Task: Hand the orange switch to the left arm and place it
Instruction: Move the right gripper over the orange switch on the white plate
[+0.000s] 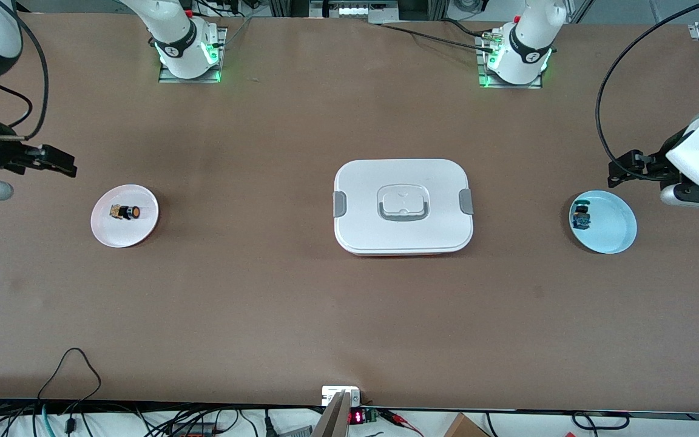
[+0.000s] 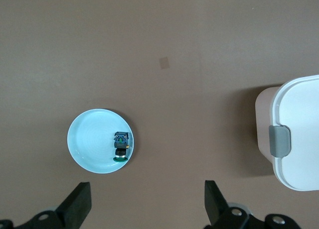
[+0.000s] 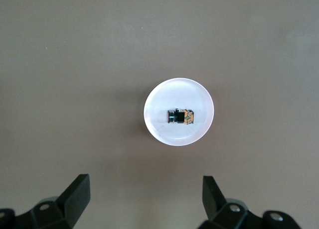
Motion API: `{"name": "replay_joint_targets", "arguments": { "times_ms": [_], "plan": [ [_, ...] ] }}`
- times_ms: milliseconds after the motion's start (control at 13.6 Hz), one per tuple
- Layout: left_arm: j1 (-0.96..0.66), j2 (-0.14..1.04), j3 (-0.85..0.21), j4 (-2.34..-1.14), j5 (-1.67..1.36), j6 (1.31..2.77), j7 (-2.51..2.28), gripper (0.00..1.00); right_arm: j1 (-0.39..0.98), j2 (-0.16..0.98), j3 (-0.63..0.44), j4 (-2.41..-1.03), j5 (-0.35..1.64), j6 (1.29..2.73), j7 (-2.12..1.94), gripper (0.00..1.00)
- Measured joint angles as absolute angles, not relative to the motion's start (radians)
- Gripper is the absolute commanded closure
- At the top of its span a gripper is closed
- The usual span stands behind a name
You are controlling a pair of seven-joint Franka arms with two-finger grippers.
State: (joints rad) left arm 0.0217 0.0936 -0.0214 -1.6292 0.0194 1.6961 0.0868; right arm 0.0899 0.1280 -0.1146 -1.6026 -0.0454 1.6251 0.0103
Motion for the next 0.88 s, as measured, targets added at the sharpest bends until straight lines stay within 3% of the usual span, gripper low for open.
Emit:
{"name": "replay_joint_targets", "arguments": {
  "times_ms": [884],
  "plan": [
    [0.024,0.099,-0.018,-1.626,0.019,1.696,0.087,0.0,0.059,0.237,-0.127,-1.602,-0.046,1.679,0.022,0.0]
  ]
}}
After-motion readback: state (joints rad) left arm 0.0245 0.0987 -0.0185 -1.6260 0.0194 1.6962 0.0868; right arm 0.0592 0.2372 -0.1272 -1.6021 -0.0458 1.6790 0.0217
